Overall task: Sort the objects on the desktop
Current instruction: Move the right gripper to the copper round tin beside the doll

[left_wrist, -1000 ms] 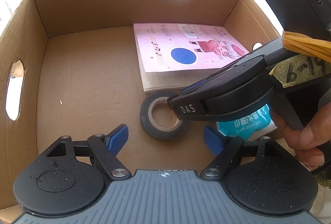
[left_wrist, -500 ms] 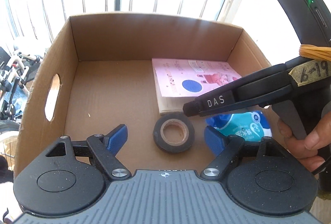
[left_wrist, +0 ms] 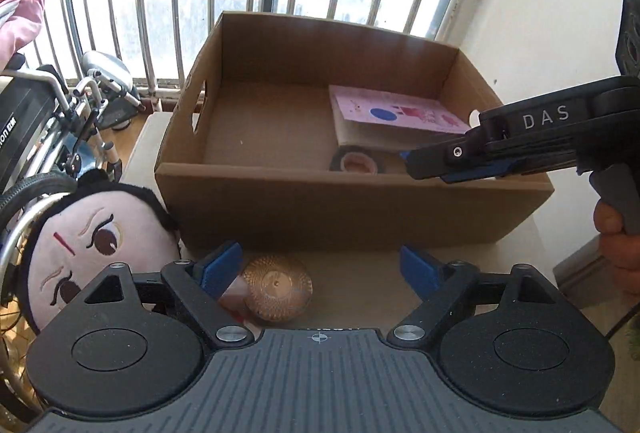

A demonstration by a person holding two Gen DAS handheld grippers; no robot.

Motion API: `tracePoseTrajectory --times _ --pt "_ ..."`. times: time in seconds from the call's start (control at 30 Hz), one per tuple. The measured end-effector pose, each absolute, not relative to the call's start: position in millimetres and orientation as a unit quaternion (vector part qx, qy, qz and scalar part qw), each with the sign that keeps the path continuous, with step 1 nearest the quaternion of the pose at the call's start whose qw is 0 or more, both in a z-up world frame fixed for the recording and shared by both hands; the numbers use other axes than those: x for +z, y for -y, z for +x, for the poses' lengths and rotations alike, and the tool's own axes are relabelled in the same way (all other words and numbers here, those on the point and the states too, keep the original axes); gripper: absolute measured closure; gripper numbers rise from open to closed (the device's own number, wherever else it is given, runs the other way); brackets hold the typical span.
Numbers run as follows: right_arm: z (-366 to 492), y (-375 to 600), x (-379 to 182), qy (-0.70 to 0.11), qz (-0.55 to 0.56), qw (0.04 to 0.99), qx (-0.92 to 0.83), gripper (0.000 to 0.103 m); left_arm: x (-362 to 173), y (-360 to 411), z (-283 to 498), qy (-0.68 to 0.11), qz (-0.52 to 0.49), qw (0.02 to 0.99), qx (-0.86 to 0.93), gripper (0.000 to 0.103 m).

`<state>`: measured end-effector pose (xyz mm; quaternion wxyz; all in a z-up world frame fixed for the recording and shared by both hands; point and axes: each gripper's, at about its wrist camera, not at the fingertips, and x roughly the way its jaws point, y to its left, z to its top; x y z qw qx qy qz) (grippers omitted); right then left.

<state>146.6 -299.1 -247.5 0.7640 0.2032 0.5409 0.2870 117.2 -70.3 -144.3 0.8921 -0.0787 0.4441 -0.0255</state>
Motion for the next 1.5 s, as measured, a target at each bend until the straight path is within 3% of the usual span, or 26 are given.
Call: tracePoseTrajectory --times 0.33,0.7,1.5 --pt "147 271 -313 -0.609 0.287 0.676 0.298 0.052 -193 79 128 -0.538 -0.031 0.842 -0.033 0.016" --pt "169 259 -350 -0.614 0.330 0.640 0.323 0.051 -202 86 139 -0.544 0.001 0.838 -0.036 0.012" --pt "176 274 -358 -0.612 0.329 0.631 0.346 0.051 -193 96 137 -0.532 0.018 0.845 -0.047 0.011"
